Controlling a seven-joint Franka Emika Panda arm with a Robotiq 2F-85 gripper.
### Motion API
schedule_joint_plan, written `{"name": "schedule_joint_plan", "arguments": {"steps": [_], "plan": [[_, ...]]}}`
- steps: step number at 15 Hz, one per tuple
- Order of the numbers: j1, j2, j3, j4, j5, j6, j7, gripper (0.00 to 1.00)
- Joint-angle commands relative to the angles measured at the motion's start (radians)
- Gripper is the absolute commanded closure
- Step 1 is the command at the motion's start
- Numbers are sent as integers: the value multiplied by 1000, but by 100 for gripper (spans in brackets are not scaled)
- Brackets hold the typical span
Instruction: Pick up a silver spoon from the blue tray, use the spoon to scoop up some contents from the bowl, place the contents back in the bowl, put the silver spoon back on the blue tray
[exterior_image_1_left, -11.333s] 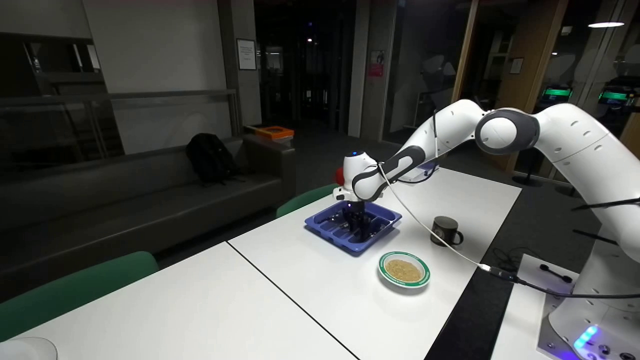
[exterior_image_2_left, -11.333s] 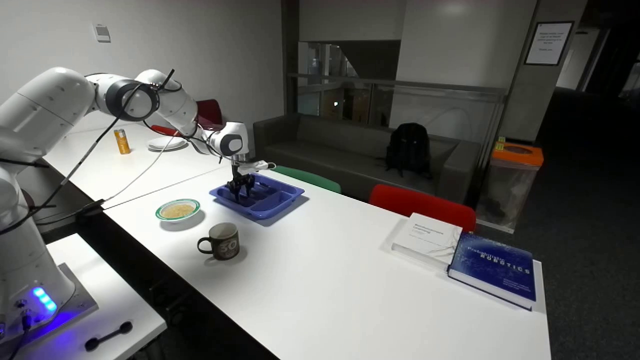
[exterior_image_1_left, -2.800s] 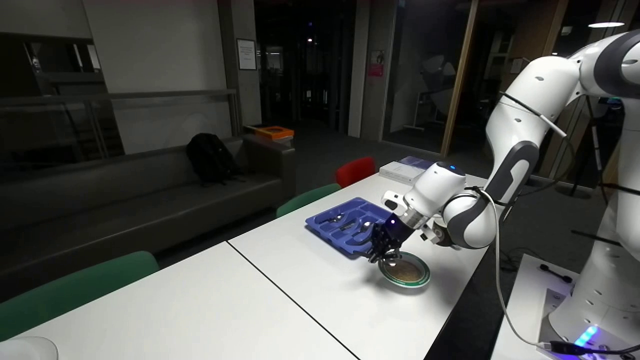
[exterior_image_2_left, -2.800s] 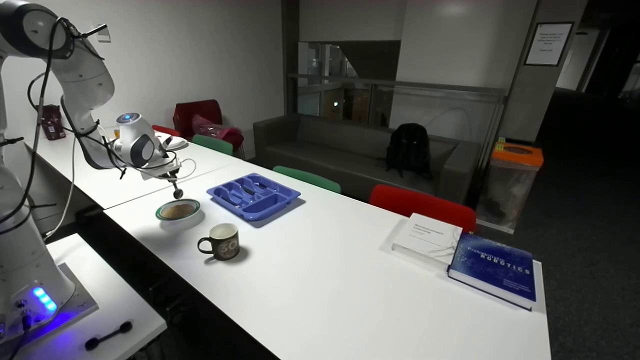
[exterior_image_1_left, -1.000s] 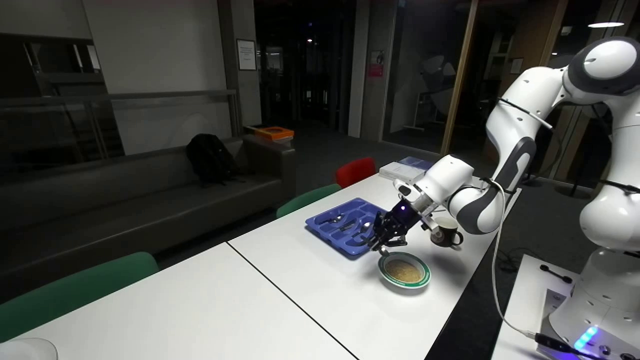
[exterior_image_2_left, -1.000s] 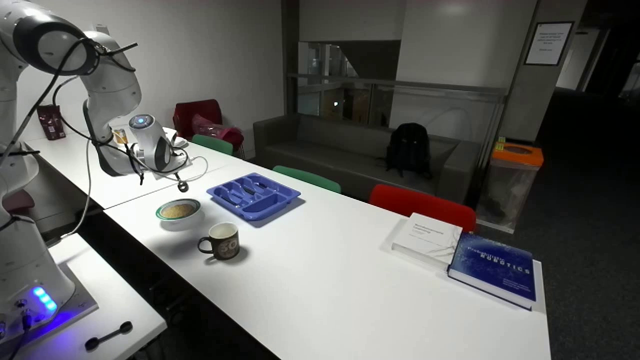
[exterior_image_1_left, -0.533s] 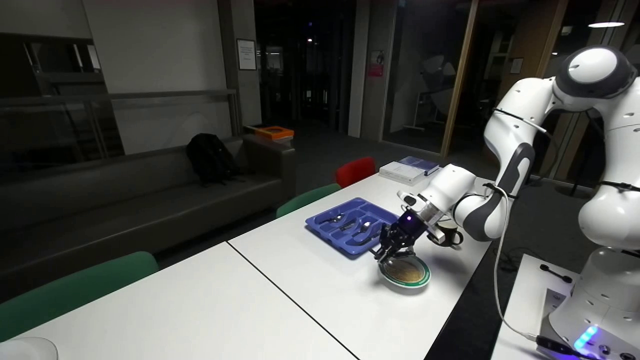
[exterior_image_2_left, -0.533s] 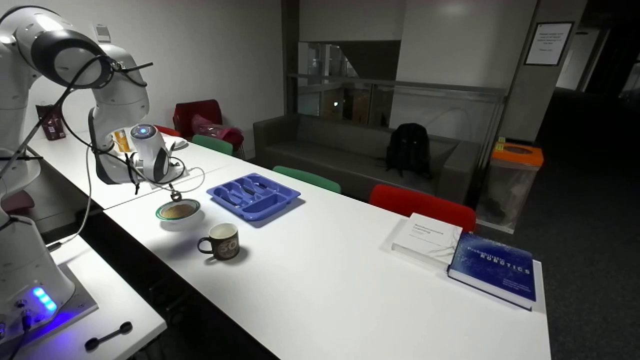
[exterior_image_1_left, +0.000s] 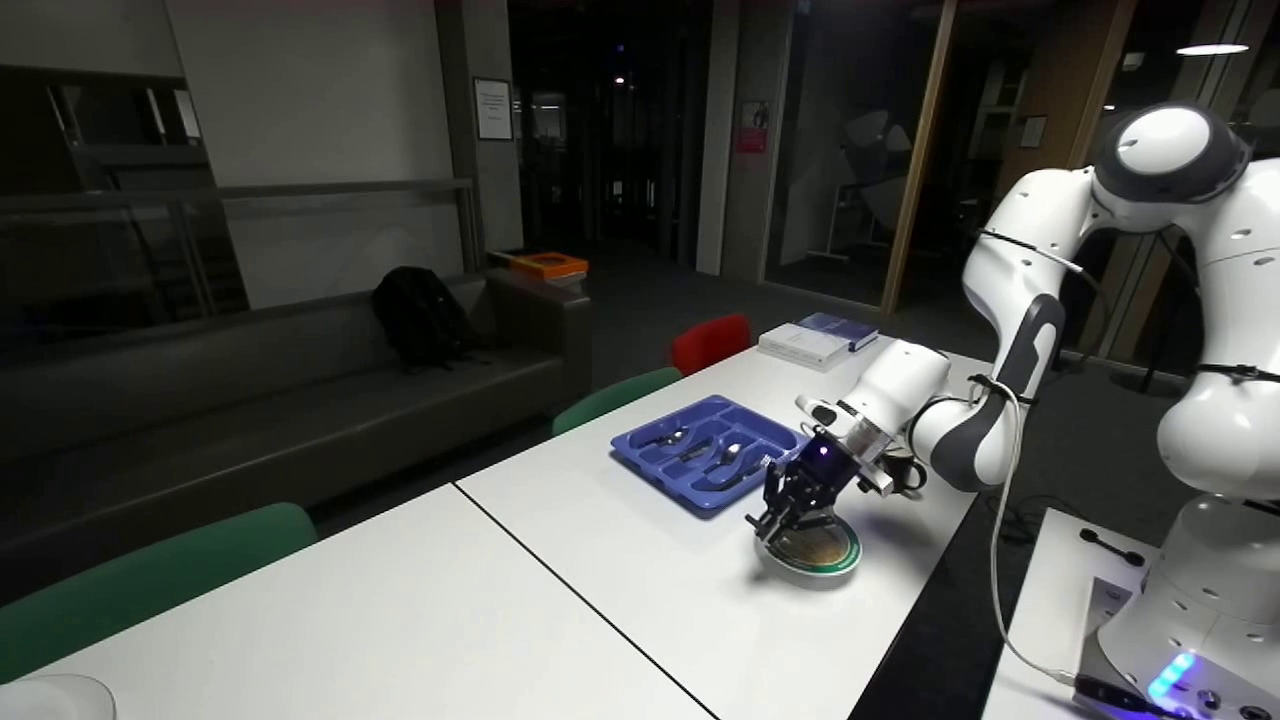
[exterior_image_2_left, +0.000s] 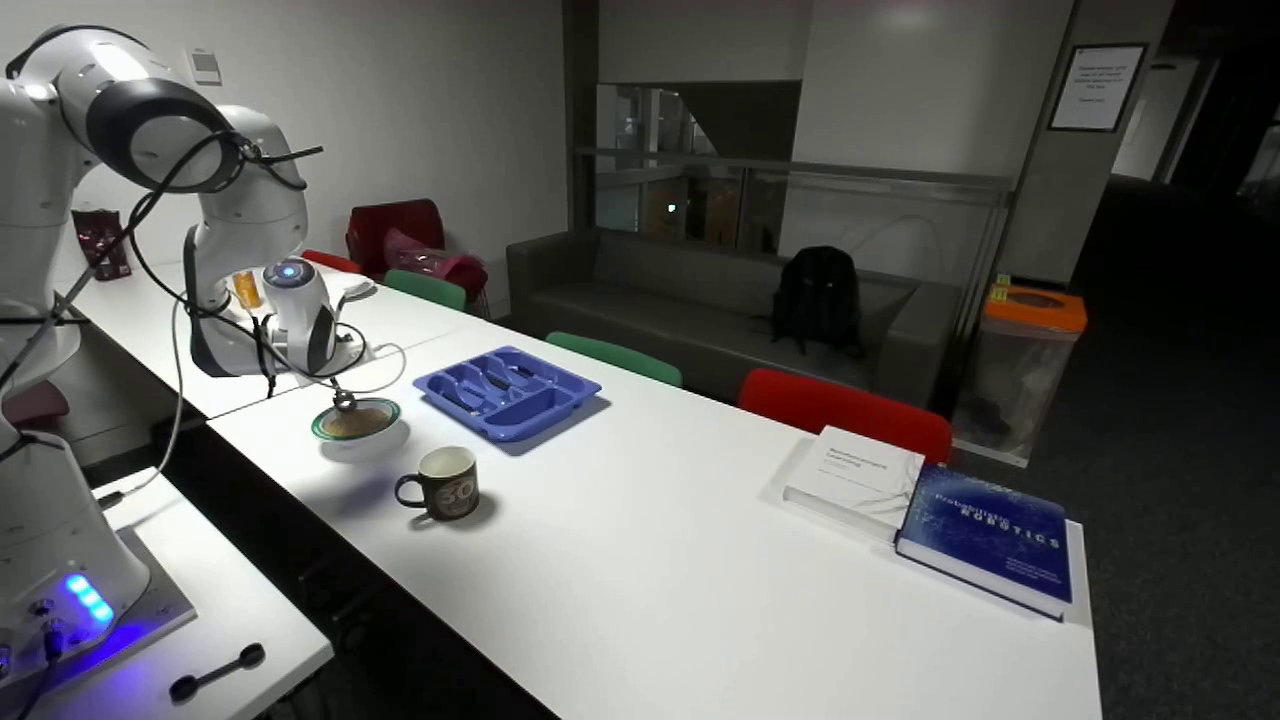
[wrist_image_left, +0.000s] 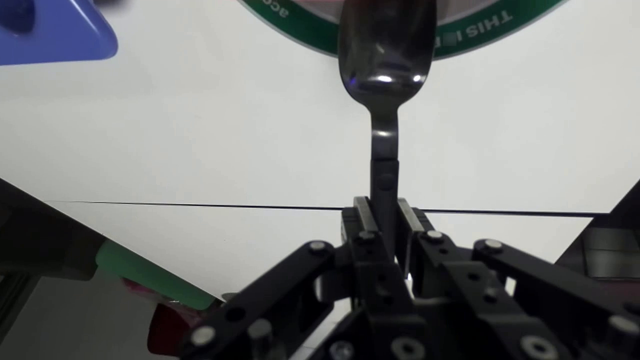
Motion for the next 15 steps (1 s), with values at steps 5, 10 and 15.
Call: {"name": "schedule_joint_plan", "arguments": {"steps": [5,10,15], "plan": [[-37,55,6,25,-99,-27,-33,97],[-53,89,2,45,-156,-23,-34,97],[-76,113,2,54,-198,-17,-31,97]]}}
